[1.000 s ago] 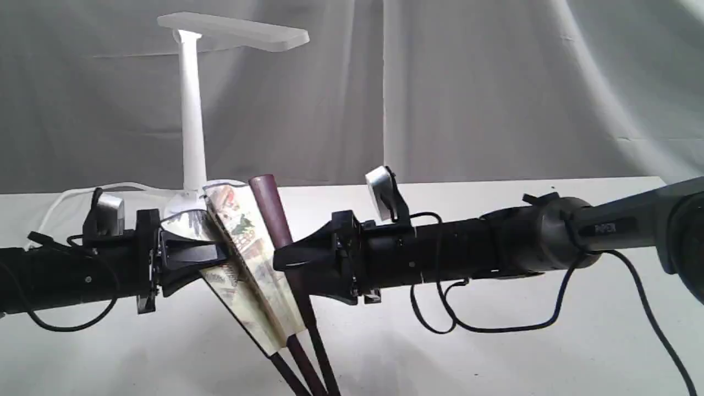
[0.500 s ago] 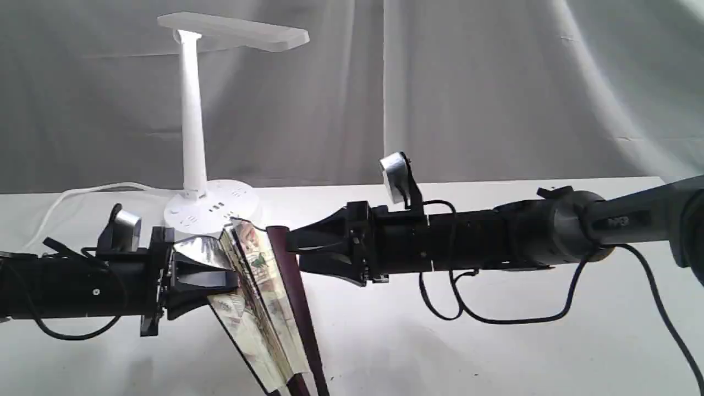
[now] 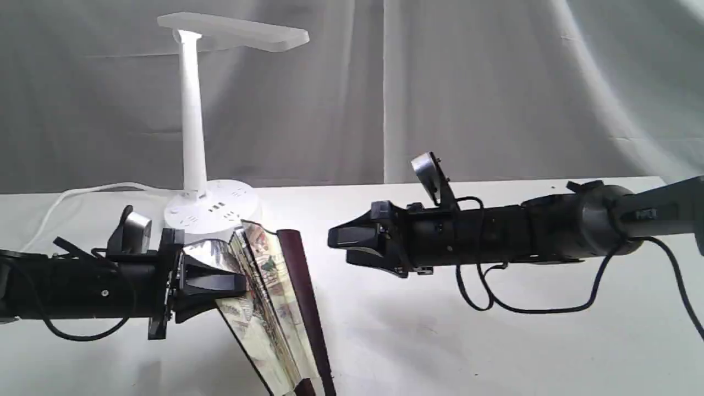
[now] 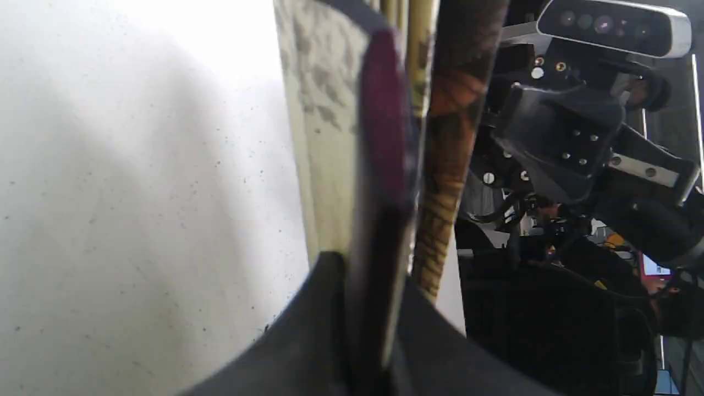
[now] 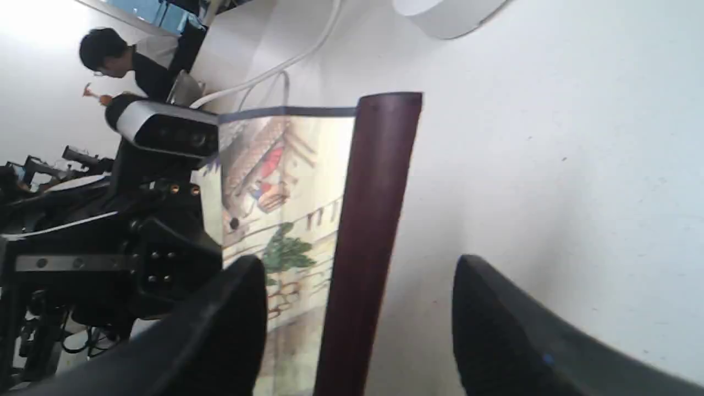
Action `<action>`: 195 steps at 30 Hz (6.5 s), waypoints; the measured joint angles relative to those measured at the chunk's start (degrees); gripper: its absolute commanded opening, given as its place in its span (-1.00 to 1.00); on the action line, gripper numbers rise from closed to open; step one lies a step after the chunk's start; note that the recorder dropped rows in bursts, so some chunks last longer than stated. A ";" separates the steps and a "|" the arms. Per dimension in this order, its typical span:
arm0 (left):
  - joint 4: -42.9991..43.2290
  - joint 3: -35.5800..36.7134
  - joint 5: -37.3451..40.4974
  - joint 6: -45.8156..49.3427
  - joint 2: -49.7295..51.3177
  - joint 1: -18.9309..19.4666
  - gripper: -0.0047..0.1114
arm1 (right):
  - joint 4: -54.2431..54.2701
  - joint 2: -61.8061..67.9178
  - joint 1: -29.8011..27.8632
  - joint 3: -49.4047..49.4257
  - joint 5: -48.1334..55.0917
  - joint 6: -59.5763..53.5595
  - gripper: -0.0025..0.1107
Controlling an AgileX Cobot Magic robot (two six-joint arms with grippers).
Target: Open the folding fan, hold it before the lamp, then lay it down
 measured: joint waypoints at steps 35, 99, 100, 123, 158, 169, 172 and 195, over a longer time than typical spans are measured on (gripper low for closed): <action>1.15 0.00 -0.08 -0.96 -4.33 -5.27 -0.92 | 0.14 0.00 2.56 0.00 2.93 -0.24 0.05; -2.50 0.00 -0.14 -1.48 -4.37 -5.27 0.19 | 1.81 -0.14 1.79 0.00 10.73 4.91 -0.96; -3.04 0.00 -0.14 -1.37 -4.37 -5.27 0.19 | 1.81 -0.14 1.49 0.00 10.73 5.05 -0.96; -5.34 0.00 0.10 10.02 -4.37 -2.99 0.13 | 2.15 -0.14 -0.78 0.00 10.59 8.80 -0.96; -7.64 0.00 0.30 14.14 -2.31 -2.99 0.10 | 1.80 -3.15 1.55 0.00 10.51 10.04 -0.96; -9.10 0.00 1.58 16.56 0.97 -2.99 -0.70 | 0.91 -3.15 1.55 0.00 9.23 9.04 -0.96; -9.74 0.00 2.81 16.56 0.97 -2.99 -0.79 | 0.67 -3.05 1.55 0.00 9.14 8.65 -0.96; -10.10 0.00 3.50 16.34 0.97 -2.99 -0.79 | 0.54 -3.05 1.92 0.00 8.79 7.56 -0.96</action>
